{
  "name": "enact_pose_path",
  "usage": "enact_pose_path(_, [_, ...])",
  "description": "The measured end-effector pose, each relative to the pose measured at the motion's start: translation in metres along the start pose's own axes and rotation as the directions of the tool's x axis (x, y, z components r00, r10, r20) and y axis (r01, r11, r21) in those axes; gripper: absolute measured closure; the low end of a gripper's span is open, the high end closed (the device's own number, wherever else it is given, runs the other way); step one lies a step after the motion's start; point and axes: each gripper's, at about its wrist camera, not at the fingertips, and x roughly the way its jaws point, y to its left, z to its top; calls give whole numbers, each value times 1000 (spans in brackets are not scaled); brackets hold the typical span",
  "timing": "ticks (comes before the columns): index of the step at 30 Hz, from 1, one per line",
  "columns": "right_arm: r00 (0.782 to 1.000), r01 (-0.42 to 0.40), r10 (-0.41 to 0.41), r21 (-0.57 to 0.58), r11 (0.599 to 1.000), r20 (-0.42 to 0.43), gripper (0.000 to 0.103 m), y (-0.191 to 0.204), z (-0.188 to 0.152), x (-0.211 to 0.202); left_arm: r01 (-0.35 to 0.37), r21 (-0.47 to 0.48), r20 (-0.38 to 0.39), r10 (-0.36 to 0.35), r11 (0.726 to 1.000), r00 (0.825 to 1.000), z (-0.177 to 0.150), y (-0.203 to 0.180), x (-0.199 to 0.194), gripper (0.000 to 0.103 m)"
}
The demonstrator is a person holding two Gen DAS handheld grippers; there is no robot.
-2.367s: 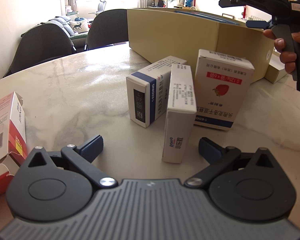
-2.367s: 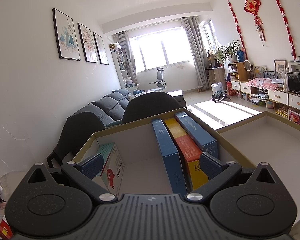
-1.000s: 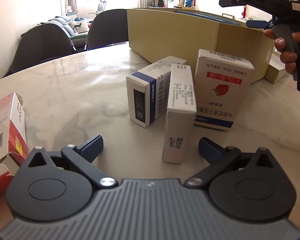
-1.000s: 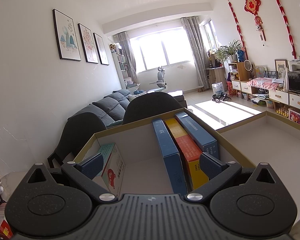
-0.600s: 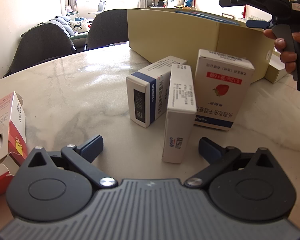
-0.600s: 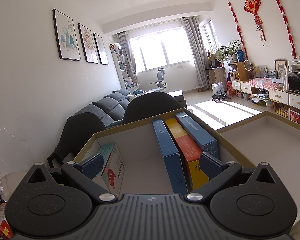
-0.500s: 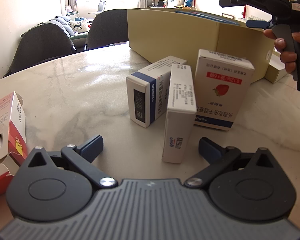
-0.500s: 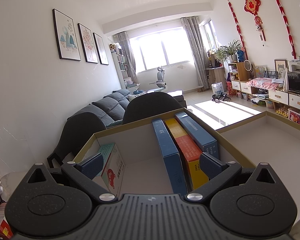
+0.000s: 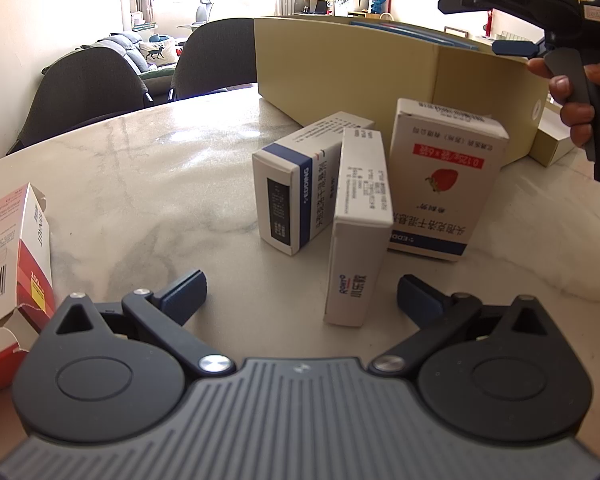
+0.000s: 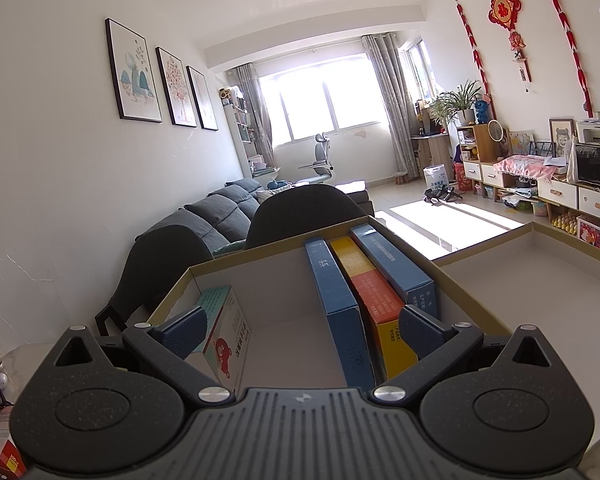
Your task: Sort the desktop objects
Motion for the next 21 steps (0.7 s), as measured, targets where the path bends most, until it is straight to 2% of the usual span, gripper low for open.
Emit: enact_pose_path(21, [1000, 0, 0, -2, 1000, -1, 1, 0, -1, 1, 0, 0, 0, 0, 1000, 1000, 0, 0, 0, 0])
